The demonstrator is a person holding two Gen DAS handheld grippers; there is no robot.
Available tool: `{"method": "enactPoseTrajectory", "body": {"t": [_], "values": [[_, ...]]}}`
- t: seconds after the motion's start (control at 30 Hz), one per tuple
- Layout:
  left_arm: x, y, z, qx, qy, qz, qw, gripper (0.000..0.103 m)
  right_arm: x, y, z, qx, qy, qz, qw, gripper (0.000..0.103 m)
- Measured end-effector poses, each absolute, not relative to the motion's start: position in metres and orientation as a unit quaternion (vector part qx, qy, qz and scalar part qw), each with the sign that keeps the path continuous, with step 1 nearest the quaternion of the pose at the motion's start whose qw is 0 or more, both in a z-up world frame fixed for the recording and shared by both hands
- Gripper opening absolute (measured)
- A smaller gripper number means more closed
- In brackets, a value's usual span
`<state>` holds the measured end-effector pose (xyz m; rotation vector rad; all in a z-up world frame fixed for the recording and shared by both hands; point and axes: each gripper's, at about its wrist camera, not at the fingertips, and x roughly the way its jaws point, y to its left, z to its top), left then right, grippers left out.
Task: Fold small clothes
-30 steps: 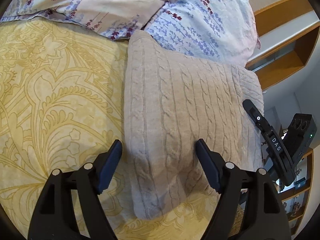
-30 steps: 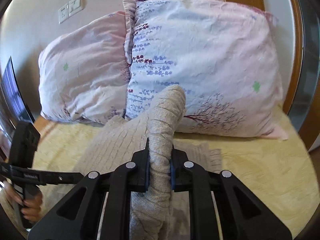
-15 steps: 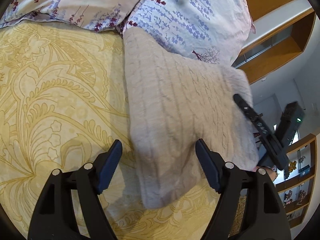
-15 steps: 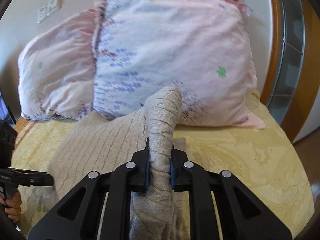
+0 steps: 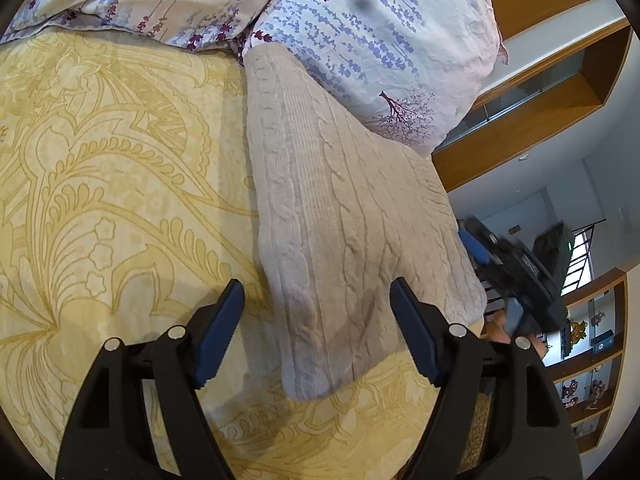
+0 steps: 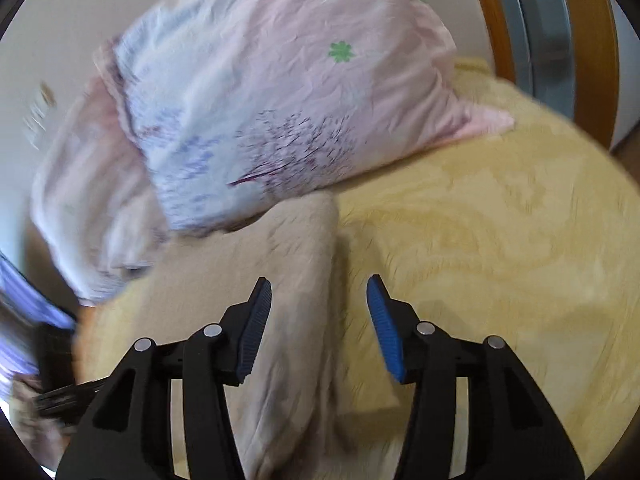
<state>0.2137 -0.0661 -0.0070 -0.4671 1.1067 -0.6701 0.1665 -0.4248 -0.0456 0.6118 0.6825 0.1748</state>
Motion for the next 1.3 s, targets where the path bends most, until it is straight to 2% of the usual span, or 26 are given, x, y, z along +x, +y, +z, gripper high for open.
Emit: {"method": "enactPoseTrajectory", "body": {"t": [0.17,0.37,0.43,0.67,0.93,1.03,1.13,1.17,1.2,1.23,1.3], "values": [[0.207,-0.062,-0.009,-0.220,0.513,-0.309,0.770,0.073,0.129,-0.419,-0.056,0.324,0.324,0.133,0.879,0.052],[0.203,-0.065,-0.012,-0.220,0.517,-0.308,0.768,0.072,0.120,-0.397,-0.062,0.281,0.334,0.136,0.889,0.049],[0.202,-0.067,-0.012,-0.218,0.518,-0.309,0.767,0.072,0.120,-0.390,-0.067,0.267,0.339,0.136,0.892,0.012],[0.198,-0.070,-0.011,-0.211,0.520,-0.314,0.766,0.072,0.100,-0.397,-0.039,0.226,0.261,0.079,0.935,0.010],[0.196,-0.073,-0.012,-0.204,0.521,-0.315,0.767,0.072,0.115,-0.399,-0.085,0.222,0.341,0.031,0.913,0.010],[0.196,-0.074,-0.012,-0.199,0.519,-0.315,0.769,0.072,0.114,-0.403,-0.093,0.246,0.344,0.035,0.906,0.010],[0.196,-0.078,-0.011,-0.192,0.518,-0.314,0.772,0.072,0.114,-0.408,-0.092,0.259,0.354,0.046,0.898,0.012],[0.196,-0.078,-0.010,-0.192,0.518,-0.315,0.771,0.073,0.113,-0.412,-0.089,0.274,0.355,0.057,0.892,0.015],[0.197,-0.077,-0.009,-0.194,0.517,-0.316,0.771,0.073,0.113,-0.414,-0.085,0.285,0.355,0.065,0.888,0.025],[0.198,-0.076,-0.008,-0.198,0.514,-0.316,0.772,0.074,0.114,-0.418,-0.080,0.298,0.351,0.070,0.885,0.041],[0.205,-0.073,-0.005,-0.207,0.510,-0.311,0.775,0.075,0.119,-0.431,-0.068,0.331,0.326,0.078,0.882,0.059]]}}
